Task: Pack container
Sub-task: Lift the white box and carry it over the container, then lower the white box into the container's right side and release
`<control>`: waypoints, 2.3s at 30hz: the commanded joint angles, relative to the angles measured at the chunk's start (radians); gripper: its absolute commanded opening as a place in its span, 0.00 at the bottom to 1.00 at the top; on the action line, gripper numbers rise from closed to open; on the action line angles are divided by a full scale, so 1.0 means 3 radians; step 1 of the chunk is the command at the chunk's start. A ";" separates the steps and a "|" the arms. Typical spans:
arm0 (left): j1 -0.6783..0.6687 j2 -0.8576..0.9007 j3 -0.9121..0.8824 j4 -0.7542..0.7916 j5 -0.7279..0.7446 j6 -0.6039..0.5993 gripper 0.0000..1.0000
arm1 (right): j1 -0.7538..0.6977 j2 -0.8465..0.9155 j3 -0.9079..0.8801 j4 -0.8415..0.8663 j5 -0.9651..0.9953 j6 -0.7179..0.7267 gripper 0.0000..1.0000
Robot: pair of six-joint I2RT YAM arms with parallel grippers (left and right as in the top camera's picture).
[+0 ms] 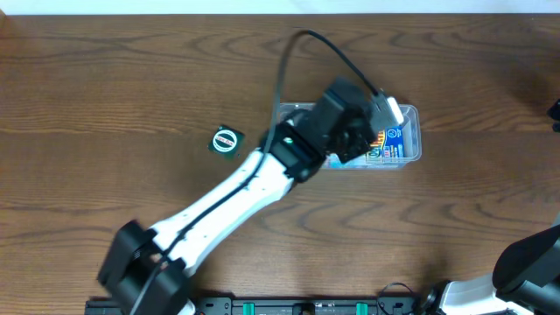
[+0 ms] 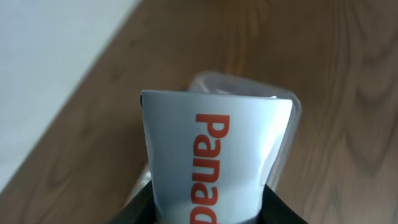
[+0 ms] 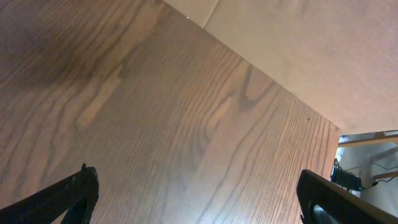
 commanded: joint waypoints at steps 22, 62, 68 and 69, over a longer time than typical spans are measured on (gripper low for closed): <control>-0.0017 0.0520 0.0036 0.0599 0.0234 0.0815 0.35 | -0.0015 -0.0046 0.0039 -0.0005 0.0056 -0.0015 0.99; -0.0013 0.1146 0.0036 0.1049 0.0603 0.0802 0.56 | -0.0015 -0.0046 0.0039 -0.0005 0.0056 -0.0014 0.99; -0.0013 0.1130 0.0036 0.1175 0.0329 0.0800 0.56 | -0.0015 -0.0047 0.0039 -0.0005 0.0056 -0.0014 0.99; -0.0013 0.1113 0.0036 0.1199 0.0209 0.0800 0.56 | -0.0015 -0.0046 0.0039 -0.0005 0.0056 -0.0014 0.99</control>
